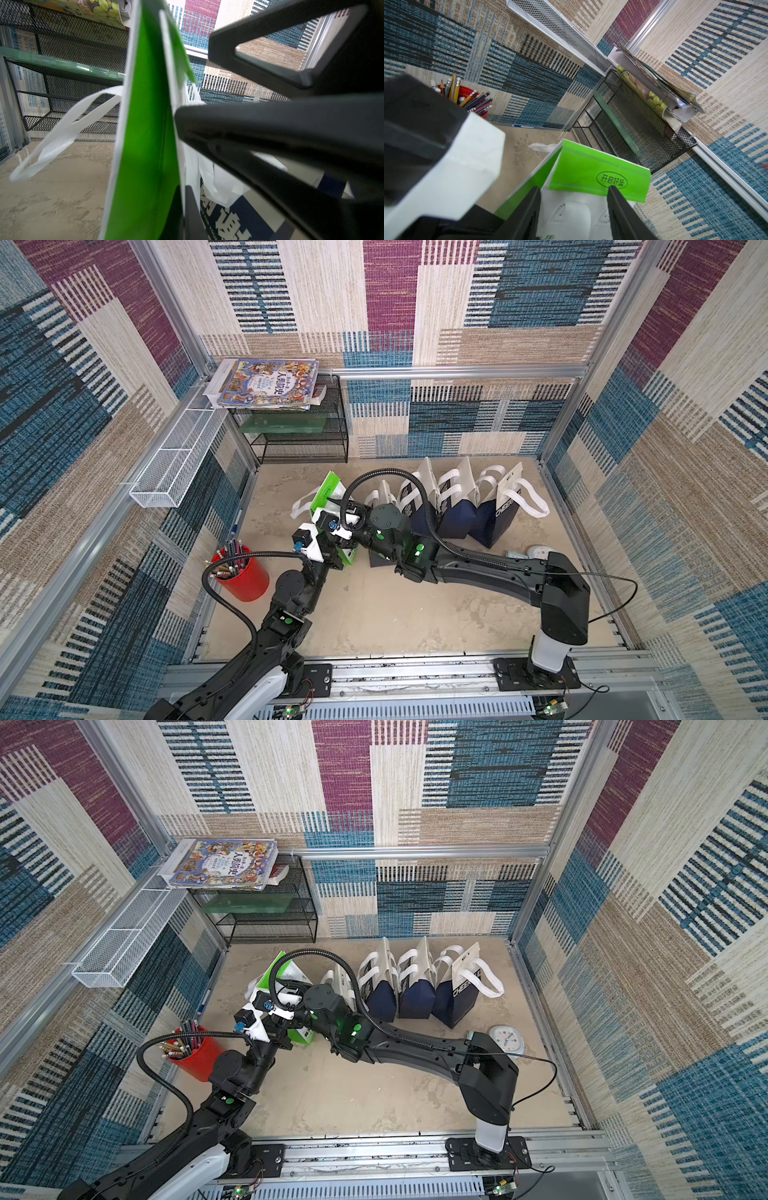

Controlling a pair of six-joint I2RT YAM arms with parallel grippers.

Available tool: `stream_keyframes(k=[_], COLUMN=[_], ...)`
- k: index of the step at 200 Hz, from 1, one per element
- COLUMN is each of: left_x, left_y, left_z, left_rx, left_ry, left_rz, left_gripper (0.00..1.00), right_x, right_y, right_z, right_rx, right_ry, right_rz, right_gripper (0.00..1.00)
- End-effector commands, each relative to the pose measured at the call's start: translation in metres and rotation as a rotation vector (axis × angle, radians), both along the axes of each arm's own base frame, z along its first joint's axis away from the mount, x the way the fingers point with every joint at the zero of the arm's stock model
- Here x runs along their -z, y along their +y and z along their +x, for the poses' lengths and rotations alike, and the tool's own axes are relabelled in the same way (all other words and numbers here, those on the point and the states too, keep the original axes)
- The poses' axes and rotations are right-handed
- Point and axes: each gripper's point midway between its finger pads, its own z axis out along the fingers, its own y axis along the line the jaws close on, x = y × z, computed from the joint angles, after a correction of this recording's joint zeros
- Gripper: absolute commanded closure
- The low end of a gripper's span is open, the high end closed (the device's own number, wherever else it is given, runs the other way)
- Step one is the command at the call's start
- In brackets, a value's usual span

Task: Open the takeout bag
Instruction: Open the takeout bag at the center of the board.

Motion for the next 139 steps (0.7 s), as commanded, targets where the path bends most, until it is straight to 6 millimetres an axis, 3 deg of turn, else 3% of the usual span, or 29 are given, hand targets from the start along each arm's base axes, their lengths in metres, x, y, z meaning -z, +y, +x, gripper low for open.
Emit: stream_keyframes(k=[1,94,139], left_x=[-0.001,0.002,0.002], left_y=[0.002,0.001,-0.001], left_z=[0.001,0.002,0.003], left_rx=[-0.015,-0.014,-0.006], left_ry=[-0.004,0.002,0.0], left_rz=[0.016,0.023,0.023], left_gripper=[1.0,1.0,1.0], right_x=[-0.01,-0.025,-0.019], right_y=[0.002,-0.001,0.004], right_z=[0.0,0.009,0.011], right_rx=[0.001,0.049,0.046], right_ry=[-0.003,-0.04,-0.047], right_rz=[0.04,0.113,0.101], right_gripper=[0.44,0.48,0.5])
